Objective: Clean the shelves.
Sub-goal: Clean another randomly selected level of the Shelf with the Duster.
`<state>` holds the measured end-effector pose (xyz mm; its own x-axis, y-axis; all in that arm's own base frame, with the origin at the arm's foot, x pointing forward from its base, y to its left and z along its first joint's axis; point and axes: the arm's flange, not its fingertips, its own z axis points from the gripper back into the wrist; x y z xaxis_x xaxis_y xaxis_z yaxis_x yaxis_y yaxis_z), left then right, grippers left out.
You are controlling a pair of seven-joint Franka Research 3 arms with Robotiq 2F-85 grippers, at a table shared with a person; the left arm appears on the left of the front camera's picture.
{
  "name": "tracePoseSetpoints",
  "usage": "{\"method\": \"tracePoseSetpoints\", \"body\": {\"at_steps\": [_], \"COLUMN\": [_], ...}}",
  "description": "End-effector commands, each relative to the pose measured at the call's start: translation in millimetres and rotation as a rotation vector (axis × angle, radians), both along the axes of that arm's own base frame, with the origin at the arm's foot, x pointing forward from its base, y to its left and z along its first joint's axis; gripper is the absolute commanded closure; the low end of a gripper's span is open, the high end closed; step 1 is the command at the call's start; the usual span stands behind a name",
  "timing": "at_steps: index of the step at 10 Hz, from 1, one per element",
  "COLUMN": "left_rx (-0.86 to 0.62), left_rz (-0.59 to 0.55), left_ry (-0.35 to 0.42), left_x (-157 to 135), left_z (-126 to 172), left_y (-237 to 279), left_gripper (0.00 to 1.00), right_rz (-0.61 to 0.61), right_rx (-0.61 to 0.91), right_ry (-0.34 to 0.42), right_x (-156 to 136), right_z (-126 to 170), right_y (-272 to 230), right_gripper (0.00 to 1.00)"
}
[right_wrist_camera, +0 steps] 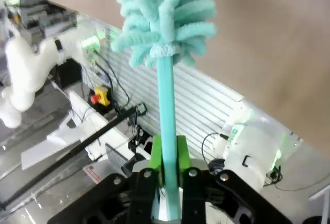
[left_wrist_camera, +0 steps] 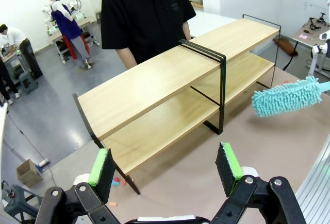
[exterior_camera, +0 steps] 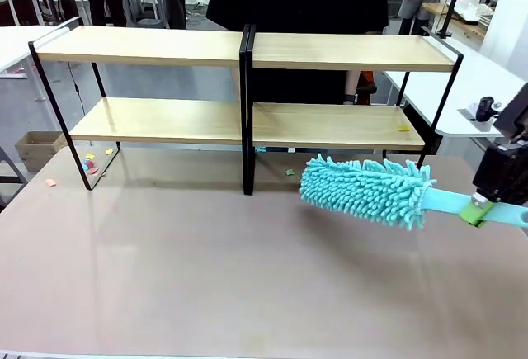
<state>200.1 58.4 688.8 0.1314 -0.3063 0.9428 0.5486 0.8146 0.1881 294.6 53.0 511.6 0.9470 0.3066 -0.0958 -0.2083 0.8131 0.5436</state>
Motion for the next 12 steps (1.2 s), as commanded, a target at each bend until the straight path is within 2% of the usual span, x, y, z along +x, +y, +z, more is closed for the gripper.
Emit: {"method": "tracePoseSetpoints", "body": {"at_steps": [1,5,7,9,12], "left_rx": [0.001,0.001,0.001,0.001,0.001], "left_rz": [0.004,0.004,0.004,0.004,0.004], "left_ry": [-0.004,-0.004,-0.004,-0.004,-0.004], "left_x": [0.4,0.4,0.4,0.4,0.4], "left_z": [-1.2,-1.2,-1.2,-1.2,-1.2], "left_y": [0.1,0.1,0.1,0.1,0.1], "left_gripper": [0.00,0.00,0.00,0.00,0.00], "right_rz": [0.004,0.019,-0.032,-0.077,-0.144], "right_rx": [0.011,0.015,-0.031,-0.042,-0.061], "right_ry": [-0.068,-0.078,-0.142,-0.247,-0.282], "right_x": [43.5,56.0,55.1,48.7,52.7], "right_z": [-13.9,-39.4,-54.7,-68.5,-88.0], "right_y": [25.9,47.2,75.9,104.7,134.0], "right_gripper": [0.87,0.87,0.87,0.87,0.87]}}
